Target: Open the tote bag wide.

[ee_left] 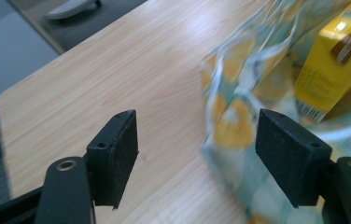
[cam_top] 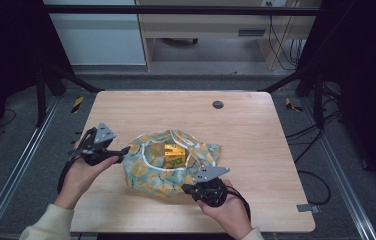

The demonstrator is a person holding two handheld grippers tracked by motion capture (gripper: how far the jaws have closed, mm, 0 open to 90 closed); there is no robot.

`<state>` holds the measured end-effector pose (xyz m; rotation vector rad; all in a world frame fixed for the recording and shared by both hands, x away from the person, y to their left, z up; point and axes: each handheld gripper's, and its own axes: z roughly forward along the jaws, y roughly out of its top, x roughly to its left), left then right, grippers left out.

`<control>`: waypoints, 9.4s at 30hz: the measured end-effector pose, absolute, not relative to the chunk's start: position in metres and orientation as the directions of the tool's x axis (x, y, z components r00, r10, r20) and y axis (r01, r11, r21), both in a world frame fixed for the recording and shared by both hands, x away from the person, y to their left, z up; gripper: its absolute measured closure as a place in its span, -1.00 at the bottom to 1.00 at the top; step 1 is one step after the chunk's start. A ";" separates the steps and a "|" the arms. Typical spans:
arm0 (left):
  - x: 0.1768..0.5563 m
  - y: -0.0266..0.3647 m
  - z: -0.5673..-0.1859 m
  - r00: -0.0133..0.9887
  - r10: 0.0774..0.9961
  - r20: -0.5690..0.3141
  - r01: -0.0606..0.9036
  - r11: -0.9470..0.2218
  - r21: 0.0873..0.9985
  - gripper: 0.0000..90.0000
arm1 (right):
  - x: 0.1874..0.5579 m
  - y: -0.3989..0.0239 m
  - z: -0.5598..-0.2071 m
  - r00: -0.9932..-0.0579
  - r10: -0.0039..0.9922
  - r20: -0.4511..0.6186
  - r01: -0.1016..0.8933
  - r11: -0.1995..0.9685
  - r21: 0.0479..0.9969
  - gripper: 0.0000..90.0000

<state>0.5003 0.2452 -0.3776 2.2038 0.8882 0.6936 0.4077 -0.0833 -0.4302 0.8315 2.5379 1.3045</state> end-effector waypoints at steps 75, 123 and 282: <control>0.434 0.237 -0.452 0.824 0.565 0.049 0.391 -0.628 0.673 0.99 | 0.475 -0.101 -0.435 -0.685 0.728 0.014 0.463 0.420 0.781 -0.27; 0.430 0.247 -0.474 0.837 0.542 0.071 0.426 -0.728 0.537 0.97 | 0.503 -0.101 -0.425 -0.695 0.719 0.012 0.462 0.434 0.774 0.02; 0.532 0.223 -0.465 0.714 0.676 0.184 0.450 -0.644 0.618 1.00 | 0.445 -0.150 -0.471 -0.732 0.680 -0.034 0.515 0.585 0.627 1.00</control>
